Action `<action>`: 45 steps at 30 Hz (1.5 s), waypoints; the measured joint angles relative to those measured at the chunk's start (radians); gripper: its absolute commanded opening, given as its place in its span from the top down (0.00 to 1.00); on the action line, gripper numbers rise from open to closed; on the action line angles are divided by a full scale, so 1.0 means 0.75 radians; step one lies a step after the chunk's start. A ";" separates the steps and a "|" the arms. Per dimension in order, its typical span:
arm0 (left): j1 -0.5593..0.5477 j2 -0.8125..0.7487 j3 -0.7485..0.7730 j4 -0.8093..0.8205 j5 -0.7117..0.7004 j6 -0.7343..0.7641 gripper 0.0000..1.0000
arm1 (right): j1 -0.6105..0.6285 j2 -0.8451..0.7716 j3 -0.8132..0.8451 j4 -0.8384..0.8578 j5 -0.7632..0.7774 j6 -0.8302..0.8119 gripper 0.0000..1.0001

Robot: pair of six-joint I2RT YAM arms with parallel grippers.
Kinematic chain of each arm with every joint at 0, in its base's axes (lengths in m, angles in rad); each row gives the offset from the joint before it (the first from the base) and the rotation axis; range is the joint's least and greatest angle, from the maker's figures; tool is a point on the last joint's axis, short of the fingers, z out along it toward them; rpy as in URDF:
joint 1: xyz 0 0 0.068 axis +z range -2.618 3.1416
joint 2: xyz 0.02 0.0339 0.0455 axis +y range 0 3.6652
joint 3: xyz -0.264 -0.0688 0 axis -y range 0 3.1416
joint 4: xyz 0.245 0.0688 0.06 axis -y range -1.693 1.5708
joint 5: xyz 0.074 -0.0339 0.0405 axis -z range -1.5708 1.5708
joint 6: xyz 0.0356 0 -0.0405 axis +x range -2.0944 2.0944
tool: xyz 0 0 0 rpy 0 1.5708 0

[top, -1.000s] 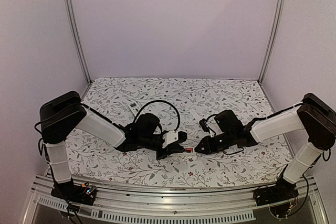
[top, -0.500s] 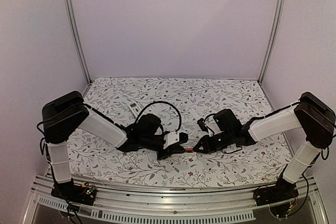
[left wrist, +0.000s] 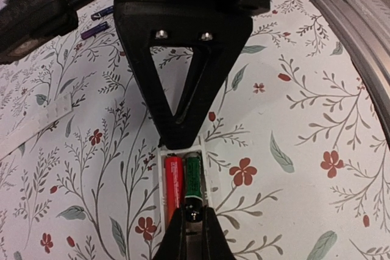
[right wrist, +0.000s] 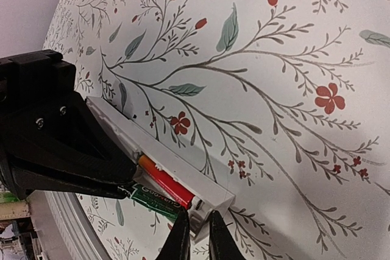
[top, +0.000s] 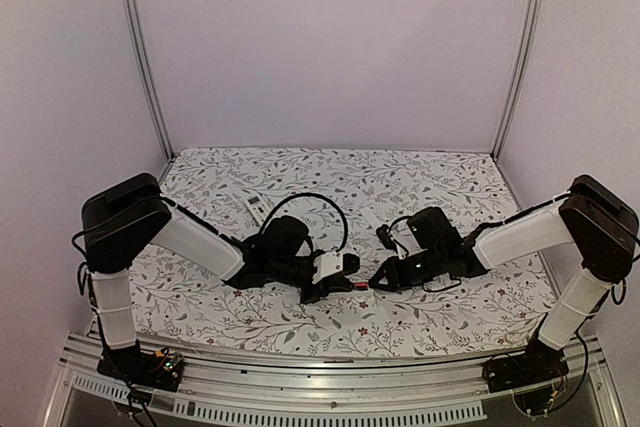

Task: Load the batteries into the remote control
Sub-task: Hold the battery in the battery compartment.

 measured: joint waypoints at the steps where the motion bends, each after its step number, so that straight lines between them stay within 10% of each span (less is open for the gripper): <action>1: 0.000 0.000 0.000 0.000 -0.001 0.002 1.00 | -0.001 0.000 0.000 0.001 0.000 0.000 0.89; 26: -0.023 0.009 0.000 0.022 -0.011 0.005 1.00 | -0.028 -0.128 0.061 -0.089 -0.142 -0.410 0.76; 45: -0.023 0.011 0.002 0.024 -0.011 0.004 1.00 | -0.022 -0.098 -0.273 0.593 -0.261 -1.160 0.76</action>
